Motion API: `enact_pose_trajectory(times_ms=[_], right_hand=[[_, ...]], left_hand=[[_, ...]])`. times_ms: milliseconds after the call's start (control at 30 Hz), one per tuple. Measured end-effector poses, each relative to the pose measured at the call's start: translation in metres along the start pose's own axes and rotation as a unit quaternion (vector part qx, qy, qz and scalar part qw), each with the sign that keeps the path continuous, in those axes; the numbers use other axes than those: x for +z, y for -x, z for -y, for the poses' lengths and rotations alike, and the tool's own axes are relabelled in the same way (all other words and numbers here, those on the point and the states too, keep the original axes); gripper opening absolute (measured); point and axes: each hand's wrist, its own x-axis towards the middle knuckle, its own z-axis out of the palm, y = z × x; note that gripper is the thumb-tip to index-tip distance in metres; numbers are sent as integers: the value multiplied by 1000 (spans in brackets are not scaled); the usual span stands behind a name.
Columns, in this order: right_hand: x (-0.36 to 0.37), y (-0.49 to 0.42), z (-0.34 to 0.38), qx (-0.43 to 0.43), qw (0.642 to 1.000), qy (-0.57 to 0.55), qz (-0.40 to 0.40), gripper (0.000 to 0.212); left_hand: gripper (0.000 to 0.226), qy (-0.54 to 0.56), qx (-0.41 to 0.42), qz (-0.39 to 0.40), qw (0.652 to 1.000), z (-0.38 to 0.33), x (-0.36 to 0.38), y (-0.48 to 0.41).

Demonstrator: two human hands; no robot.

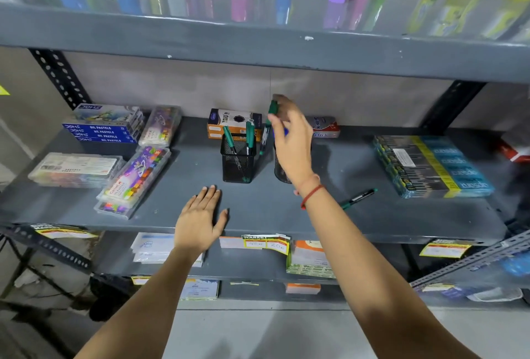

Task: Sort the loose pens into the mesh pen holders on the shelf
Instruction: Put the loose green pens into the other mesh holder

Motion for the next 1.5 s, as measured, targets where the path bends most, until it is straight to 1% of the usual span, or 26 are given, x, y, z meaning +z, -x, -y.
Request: enact_pose_trajectory(times_ms=[67,167,233,333,400,467,533,600,667,767,833,867,900,967,1000,1033,1100,1133,1167,1233,1333,1500], right_hand=[[11,-17,-2,-10,999,3,-33,25],[26,-29,-16,-16,999,6,-35,26],[36,-28,-30,-1,1000,30,-5,26],[50,-18,-52,42,992,102,55,26],[57,-12,-63,65,982,149,92,33],[59,-9,-66,62,969,203,128,40],[57,-9,-64,41,961,225,155,44],[50,-7,-60,19,963,220,156,45],[36,-3,-58,12,973,191,131,43],[3,7,-62,16,983,157,97,29],[-26,16,-75,41,979,168,104,21],[-42,22,-83,67,969,197,130,19],[-56,27,-92,98,952,235,169,18],[-84,38,-107,161,905,295,261,15],[-96,41,-112,183,885,304,300,19],[-107,45,-114,197,870,304,334,29],[-127,52,-115,200,849,302,385,47],[-135,55,-117,198,842,307,396,50],[-140,58,-120,192,838,319,400,50],[-144,62,-129,173,837,348,386,42],[-137,70,-132,145,851,367,347,31],[-104,77,-117,87,866,351,345,29]], left_hand=[[64,0,0,1,1000,0,0,0],[63,-3,0,3,1000,0,0,-1],[62,-5,-1,3,1000,1,0,-1],[61,-7,0,2,1000,1,1,0],[61,-8,2,2,1000,2,1,-1],[61,-8,4,-2,1000,1,1,-1],[60,-7,1,-5,1000,1,1,-1],[61,-8,-1,-8,1000,1,1,0],[62,-9,0,-7,1000,1,2,-1],[63,-10,0,-6,1000,2,1,-1],[64,-11,0,-5,1000,1,1,-1],[64,-9,-1,-5,1000,1,2,-1],[65,-9,-2,-6,1000,1,1,-1],[65,-7,-4,-8,1000,0,2,0],[66,-7,-6,-7,1000,1,2,0],[66,-7,-7,-7,1000,1,2,0],[66,-10,-9,-8,1000,1,3,0],[67,-11,-8,-5,1000,1,3,-1],[67,-12,-7,-4,1000,0,3,-1],[68,-14,-8,-4,1000,0,3,-1],[69,-16,-5,-3,1000,1,4,-1],[68,-14,-1,0,1000,1,4,-1]])
